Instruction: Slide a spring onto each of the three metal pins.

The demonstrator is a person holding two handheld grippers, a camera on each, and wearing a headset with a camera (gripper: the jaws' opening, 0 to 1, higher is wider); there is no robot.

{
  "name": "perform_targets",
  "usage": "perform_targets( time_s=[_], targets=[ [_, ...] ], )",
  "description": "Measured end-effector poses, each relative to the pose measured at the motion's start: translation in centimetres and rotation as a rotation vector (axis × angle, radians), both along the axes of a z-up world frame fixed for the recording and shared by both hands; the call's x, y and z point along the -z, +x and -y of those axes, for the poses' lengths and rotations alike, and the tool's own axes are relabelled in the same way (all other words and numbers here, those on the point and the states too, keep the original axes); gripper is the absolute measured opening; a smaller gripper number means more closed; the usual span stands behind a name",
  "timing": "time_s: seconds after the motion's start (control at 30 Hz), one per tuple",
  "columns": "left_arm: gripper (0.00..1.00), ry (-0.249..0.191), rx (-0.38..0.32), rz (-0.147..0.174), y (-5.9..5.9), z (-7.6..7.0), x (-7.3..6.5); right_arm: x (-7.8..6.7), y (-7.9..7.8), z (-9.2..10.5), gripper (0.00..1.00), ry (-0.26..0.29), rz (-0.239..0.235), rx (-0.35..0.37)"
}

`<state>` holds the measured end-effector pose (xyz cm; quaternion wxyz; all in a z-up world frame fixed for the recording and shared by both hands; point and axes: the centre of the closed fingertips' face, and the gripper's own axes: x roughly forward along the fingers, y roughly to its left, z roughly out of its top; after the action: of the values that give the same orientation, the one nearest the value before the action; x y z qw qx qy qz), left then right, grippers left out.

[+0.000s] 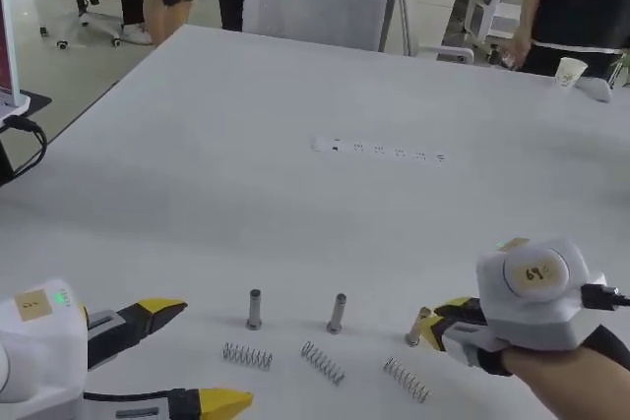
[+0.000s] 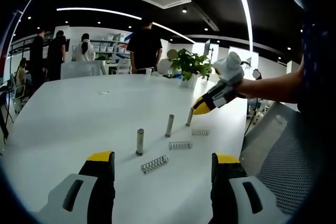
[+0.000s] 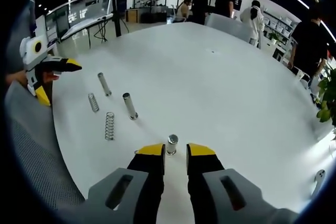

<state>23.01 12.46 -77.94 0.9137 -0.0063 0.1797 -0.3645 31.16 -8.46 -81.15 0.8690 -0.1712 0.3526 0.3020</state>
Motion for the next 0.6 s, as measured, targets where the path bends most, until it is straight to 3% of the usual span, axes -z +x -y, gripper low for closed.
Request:
perform_targets(
  time_s=[0.2,0.3,0.37,0.6],
  targets=[
    [0.72,-0.002,0.000,-0.003,-0.1,0.0,0.1,0.2,-1.3,0.6,0.12,-0.004,-0.025,0.003],
    [0.72,-0.004,0.003,0.000,0.0,0.1,0.1,0.1,-1.9,0.6,0.11,0.034,-0.051,0.015],
    [0.72,-0.004,0.003,0.000,0.0,0.2,0.0,0.2,-2.0,0.6,0.11,0.029,-0.055,0.010],
    [0.72,-0.005,0.005,0.002,0.0,0.3,0.0,0.4,-2.7,-0.5,0.14,0.028,-0.068,-0.029]
  ],
)
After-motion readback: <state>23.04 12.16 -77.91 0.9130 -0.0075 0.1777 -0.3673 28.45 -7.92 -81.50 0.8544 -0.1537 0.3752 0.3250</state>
